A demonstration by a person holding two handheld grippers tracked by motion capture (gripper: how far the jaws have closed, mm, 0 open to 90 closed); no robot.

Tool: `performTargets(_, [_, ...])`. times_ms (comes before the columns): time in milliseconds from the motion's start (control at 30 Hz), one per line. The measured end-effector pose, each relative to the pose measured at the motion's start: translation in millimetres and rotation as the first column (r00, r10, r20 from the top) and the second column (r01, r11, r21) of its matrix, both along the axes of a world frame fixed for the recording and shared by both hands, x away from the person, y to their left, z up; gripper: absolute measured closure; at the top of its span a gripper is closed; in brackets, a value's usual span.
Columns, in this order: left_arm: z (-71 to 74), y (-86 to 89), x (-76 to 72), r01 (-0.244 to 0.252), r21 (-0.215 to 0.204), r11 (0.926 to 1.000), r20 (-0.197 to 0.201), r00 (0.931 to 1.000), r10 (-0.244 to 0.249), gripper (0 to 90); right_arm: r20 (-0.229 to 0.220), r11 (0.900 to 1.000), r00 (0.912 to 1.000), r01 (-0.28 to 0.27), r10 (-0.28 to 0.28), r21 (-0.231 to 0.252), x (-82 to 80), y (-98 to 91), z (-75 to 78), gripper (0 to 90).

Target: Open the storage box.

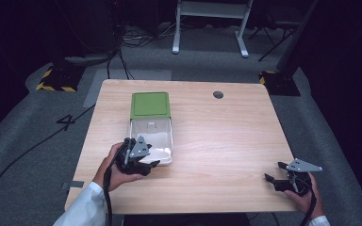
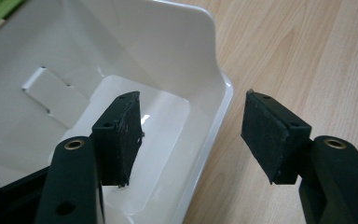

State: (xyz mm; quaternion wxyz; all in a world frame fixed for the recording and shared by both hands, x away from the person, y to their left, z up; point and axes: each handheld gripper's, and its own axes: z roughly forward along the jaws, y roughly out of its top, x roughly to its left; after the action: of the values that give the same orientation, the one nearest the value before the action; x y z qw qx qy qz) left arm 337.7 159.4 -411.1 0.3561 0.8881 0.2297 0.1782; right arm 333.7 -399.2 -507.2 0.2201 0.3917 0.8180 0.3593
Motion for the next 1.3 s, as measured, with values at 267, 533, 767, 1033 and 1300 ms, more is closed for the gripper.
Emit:
performTargets(267, [11.3, 13.9, -5.4, -0.040, -0.015, 0.9991, 0.027, 0.9988, 0.041, 31.3, 0.001, 1.0000, 1.0000, 0.000, 0.000, -0.001, -0.1, 0.1, 0.0, 19.4])
performTargets(533, [13.6, 30.4, -12.6, -0.096, 0.010, 0.9953, 0.049, 0.9942, 0.096, 26.1, 0.001, 1.0000, 1.0000, 0.000, 0.000, -0.001, -0.2, 0.1, 0.0, 19.4])
performTargets(767, [13.6, 44.9, -17.4, -0.137, 0.009, 0.9906, 0.065, 0.9886, 0.136, 20.4, 0.001, 1.0000, 1.0000, 0.000, 0.000, -0.001, -0.1, 0.0, 0.0, 19.4])
performTargets(1033, [9.8, 60.4, -24.6, -0.187, 0.006, 0.9823, 0.093, 0.9782, 0.186, 18.6, 0.000, 1.0000, 1.0000, 0.000, 0.000, 0.000, 0.0, 0.0, 0.0, 19.4])
performTargets(1300, [-11.5, 73.1, -24.7, -0.206, 0.061, 0.9765, 0.043, 0.9780, 0.204, 18.7, -0.014, 1.0000, 0.9999, -0.001, 0.001, 0.009, 1.2, -0.7, 0.0, 19.4])
